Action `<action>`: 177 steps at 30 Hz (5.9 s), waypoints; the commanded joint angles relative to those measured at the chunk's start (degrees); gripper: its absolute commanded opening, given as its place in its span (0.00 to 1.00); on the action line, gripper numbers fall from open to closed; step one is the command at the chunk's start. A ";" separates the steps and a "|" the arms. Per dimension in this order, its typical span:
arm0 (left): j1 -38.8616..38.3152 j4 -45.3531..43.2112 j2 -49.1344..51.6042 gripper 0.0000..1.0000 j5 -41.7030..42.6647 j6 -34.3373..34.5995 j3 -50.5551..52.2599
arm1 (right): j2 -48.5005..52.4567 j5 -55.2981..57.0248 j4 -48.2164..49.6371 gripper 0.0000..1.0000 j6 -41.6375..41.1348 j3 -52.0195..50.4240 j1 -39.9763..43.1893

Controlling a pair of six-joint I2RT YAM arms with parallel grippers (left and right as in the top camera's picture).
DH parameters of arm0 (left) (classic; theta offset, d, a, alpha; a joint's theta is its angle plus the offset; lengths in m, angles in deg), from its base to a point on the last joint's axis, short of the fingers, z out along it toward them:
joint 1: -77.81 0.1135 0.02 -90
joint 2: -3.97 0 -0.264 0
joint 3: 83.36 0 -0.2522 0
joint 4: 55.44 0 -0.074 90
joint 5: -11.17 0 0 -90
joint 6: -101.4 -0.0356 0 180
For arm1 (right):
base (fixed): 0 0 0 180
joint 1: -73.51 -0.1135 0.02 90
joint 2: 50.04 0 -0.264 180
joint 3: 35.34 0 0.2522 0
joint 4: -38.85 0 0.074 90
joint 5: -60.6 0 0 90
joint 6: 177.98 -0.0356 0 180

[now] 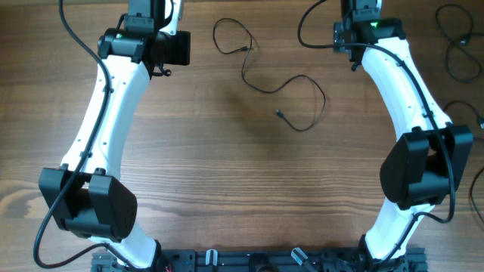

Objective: Untangle cables

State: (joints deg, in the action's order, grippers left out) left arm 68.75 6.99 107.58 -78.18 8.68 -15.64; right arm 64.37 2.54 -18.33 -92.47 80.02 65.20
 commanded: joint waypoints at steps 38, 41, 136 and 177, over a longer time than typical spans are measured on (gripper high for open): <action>3.80 -1.49 0.44 0.51 1.38 -1.33 0.04 | -16.04 -26.25 8.41 1.00 -7.17 -32.22 -1.05; 3.76 -1.97 0.44 0.51 2.40 -1.33 0.04 | -14.84 -26.51 8.85 1.00 -10.10 -32.22 -1.11; 1.84 -2.32 0.44 0.50 -3.74 -1.51 0.04 | 1.64 -38.21 31.80 0.48 -19.23 -18.64 -11.02; 1.81 2.25 -8.41 0.49 -6.56 -0.42 0.04 | 22.91 -38.97 27.63 0.98 -19.52 7.58 -15.52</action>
State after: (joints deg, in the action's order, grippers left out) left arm 70.56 9.02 101.97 -83.74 7.85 -15.64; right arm 84.54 -36.87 8.82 -111.82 86.53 49.70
